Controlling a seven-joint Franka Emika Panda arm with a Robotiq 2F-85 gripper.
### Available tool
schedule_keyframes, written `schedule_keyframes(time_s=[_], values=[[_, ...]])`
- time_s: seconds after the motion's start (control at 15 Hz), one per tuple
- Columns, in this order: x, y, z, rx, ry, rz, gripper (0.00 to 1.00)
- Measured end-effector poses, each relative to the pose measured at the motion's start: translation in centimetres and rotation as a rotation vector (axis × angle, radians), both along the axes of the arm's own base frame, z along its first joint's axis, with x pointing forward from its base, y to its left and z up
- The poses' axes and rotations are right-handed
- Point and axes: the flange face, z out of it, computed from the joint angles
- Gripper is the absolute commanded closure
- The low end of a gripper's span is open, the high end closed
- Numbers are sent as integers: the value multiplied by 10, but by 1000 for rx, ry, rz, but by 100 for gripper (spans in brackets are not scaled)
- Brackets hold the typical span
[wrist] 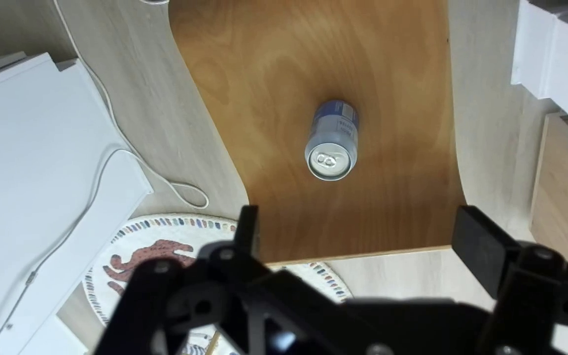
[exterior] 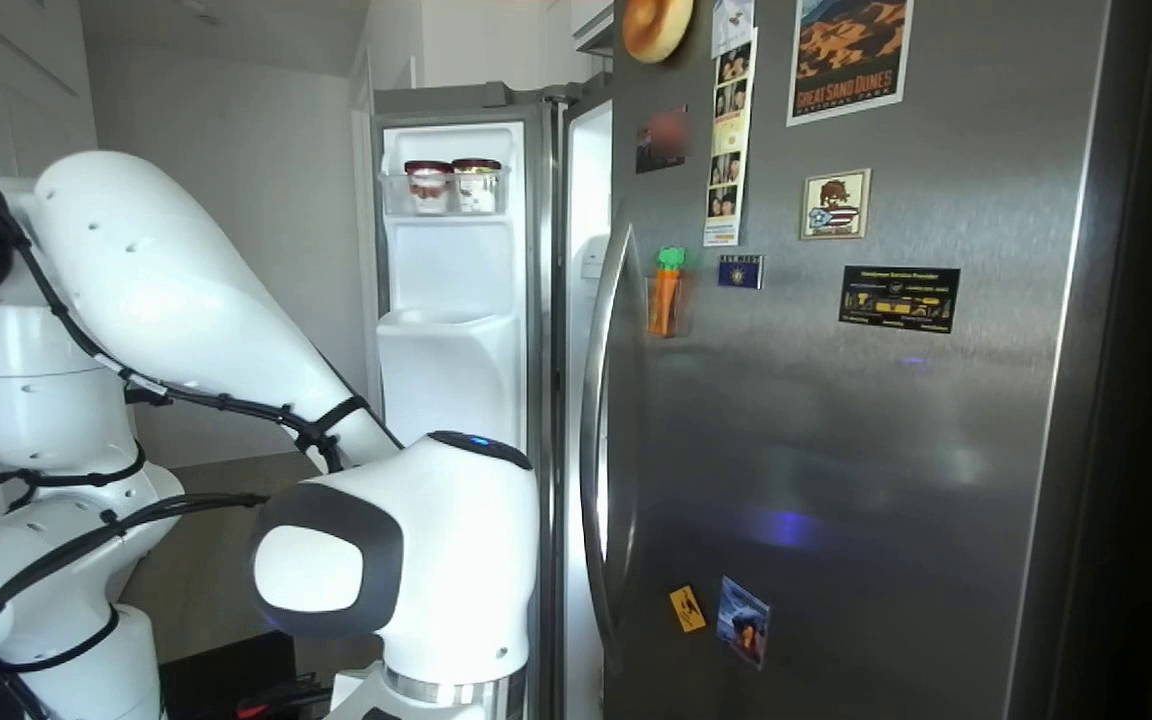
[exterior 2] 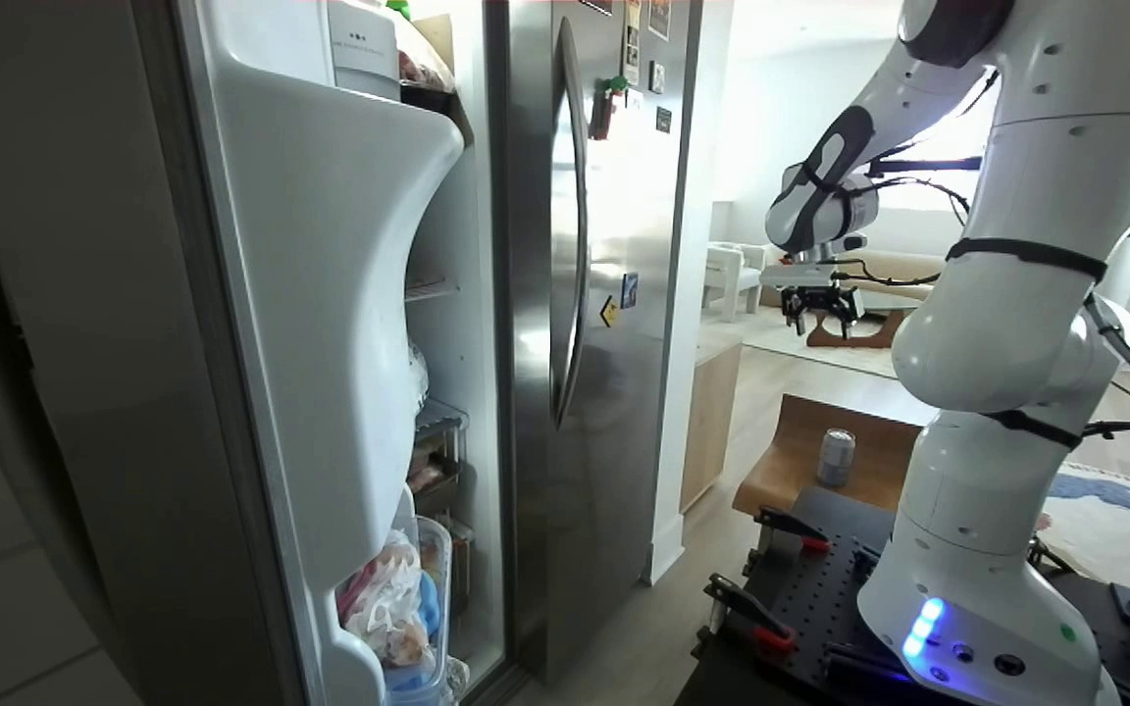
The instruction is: Take the can from the chair and put it on the second shelf in the fridge
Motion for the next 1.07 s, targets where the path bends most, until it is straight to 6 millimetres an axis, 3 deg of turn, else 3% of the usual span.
schedule_keyframes(time_s=[0.2, 0.53, 1.07], values=[[12, -7, -18, 17, 23, -10, 0], [14, -39, -45, 16, 109, 8, 0], [-30, -98, -71, 104, 144, 126, 0]])
